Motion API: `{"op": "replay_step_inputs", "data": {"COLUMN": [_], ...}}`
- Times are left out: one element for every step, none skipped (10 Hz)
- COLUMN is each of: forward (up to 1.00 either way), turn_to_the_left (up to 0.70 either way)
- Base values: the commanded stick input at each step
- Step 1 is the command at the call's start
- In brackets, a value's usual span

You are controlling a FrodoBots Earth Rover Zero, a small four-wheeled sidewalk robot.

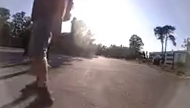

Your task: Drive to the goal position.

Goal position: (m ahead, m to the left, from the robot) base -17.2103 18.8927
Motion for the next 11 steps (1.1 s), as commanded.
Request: {"op": "replay_step_inputs", "data": {"forward": [0.45,0.45,0.45,0.45,0.45,0.45,0.45,0.45,0.45,0.45,0.45], "turn_to_the_left": [0.0,0.0,0.0,0.0,0.0,0.0,0.0,0.0,0.0,0.0,0.0]}}
